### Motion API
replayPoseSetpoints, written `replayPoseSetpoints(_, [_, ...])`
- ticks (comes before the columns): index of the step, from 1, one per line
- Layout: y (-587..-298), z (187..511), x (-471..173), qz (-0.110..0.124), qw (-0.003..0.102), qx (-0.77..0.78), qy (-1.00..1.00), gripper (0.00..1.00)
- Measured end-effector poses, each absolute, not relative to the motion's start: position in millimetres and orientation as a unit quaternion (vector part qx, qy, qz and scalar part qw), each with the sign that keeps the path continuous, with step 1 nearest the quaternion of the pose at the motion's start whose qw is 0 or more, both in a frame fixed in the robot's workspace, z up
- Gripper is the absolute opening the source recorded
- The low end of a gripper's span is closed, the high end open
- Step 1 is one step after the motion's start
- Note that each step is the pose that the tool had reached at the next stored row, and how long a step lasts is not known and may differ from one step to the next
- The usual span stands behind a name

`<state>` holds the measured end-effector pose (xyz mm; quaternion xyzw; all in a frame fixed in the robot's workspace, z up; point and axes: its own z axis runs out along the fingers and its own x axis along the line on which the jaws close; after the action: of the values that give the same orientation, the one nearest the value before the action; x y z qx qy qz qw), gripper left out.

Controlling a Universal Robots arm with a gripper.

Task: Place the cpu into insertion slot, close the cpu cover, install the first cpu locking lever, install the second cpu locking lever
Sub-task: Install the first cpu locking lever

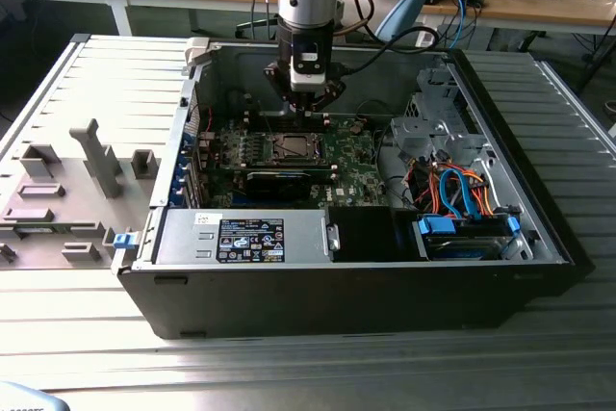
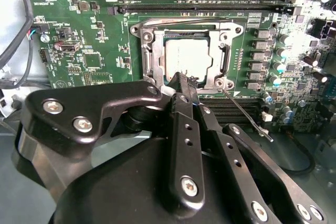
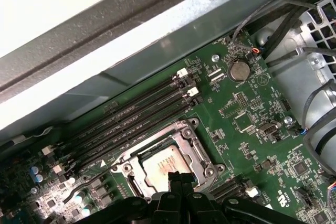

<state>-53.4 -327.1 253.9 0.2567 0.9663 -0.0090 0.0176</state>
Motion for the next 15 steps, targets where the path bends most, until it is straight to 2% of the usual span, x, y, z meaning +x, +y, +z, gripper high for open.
replayPoseSetpoints(15, [-327.1,253.9,-53.4,-0.009,0.018,0.247,0.969,0.11])
